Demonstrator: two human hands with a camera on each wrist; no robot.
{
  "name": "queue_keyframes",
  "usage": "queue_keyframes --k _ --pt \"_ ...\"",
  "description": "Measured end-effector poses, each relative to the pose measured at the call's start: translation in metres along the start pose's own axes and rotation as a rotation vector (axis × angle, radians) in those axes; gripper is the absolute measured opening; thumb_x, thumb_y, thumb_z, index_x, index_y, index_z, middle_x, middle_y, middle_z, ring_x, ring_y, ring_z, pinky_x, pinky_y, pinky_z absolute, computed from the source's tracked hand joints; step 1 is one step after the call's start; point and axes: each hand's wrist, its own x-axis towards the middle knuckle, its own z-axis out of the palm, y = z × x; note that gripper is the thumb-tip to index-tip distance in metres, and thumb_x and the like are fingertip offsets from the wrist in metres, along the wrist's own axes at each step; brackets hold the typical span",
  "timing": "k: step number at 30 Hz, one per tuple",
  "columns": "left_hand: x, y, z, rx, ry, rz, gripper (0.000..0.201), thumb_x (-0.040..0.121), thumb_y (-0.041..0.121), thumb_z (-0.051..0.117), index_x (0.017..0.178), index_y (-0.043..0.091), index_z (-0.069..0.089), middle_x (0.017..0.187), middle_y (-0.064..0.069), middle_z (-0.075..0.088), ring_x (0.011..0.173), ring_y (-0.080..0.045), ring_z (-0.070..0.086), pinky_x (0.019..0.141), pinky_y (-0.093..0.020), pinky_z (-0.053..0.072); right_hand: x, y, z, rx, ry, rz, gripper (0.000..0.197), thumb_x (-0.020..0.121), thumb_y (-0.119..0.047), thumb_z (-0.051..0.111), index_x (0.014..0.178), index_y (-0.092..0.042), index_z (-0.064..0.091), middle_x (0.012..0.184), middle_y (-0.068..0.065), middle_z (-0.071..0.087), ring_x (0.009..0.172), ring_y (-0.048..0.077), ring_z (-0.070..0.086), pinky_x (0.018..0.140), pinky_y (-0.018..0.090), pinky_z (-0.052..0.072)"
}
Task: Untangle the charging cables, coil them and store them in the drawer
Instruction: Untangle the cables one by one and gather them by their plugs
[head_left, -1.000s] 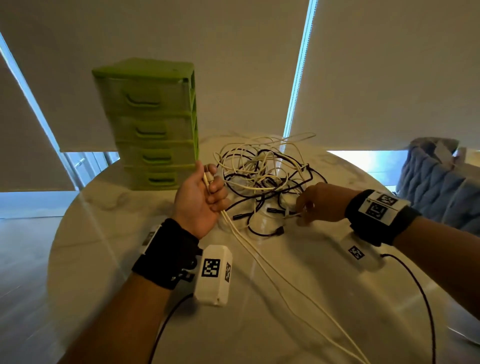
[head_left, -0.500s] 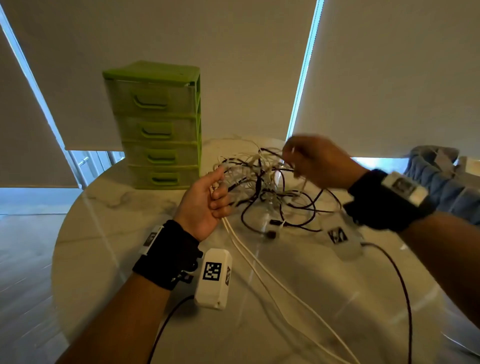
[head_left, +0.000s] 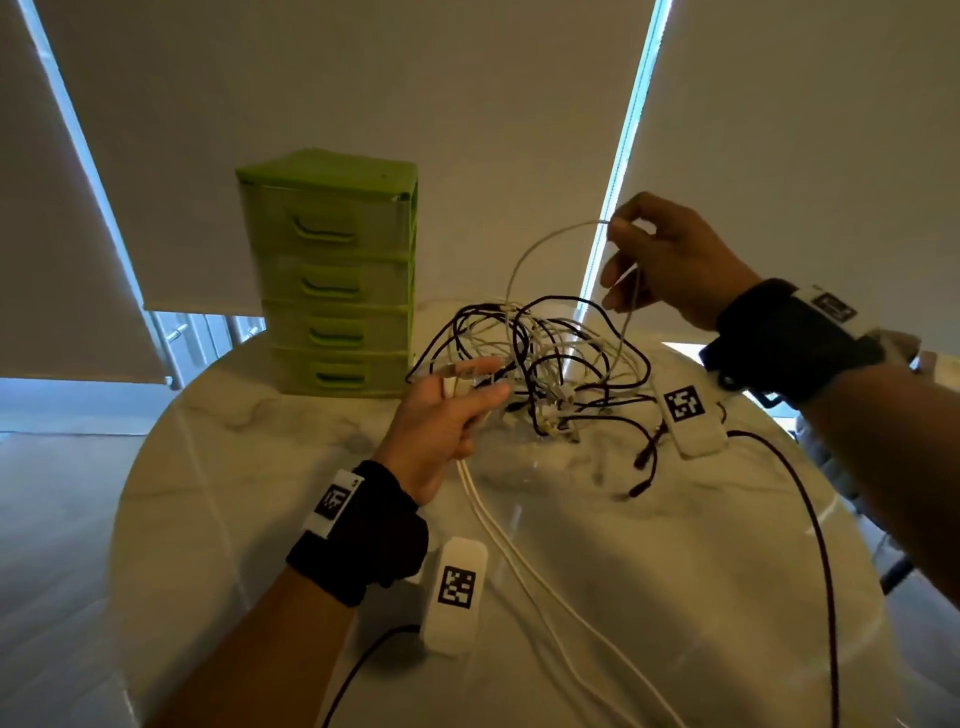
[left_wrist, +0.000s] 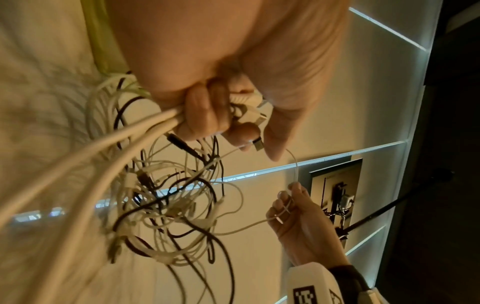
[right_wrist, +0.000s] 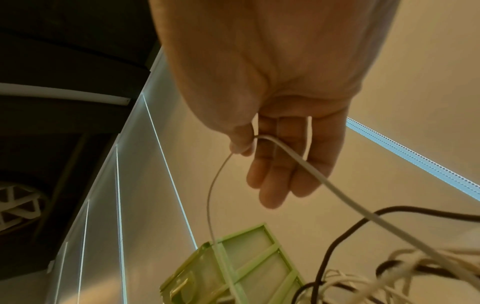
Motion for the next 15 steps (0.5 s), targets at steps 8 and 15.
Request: queue_keyframes --k 8,15 --pt "0.02 0.015 0.025 -0.167 -0.02 -0.014 0.02 0.091 0.025 0.062 0.11 0.017 0.063 0.058 0.006 0.04 0.042 -0.004 0.024 0.038 -0.018 0.018 -0.014 0.012 0.005 -0.102 -0.268 -0.025 0.021 0.098 -0.03 0.05 0.096 -0.013 0.062 0.078 0.008 0.07 0.071 0.024 0.07 0.071 0.036 0.059" --pt "0.028 0.014 0.003 -0.44 0.052 -0.14 0.025 0.1 0.035 0.044 0.089 0.018 0.058 0.047 0.007 0.037 0.033 -0.003 0.022 0.034 -0.018 0.015 0.0 0.073 -0.001 -0.591 -0.12 -0.032 0.028 0.095 -0.05 0.046 0.091 -0.029 0.064 0.087 -0.01 0.059 0.086 0.016 0.056 0.081 0.029 0.041"
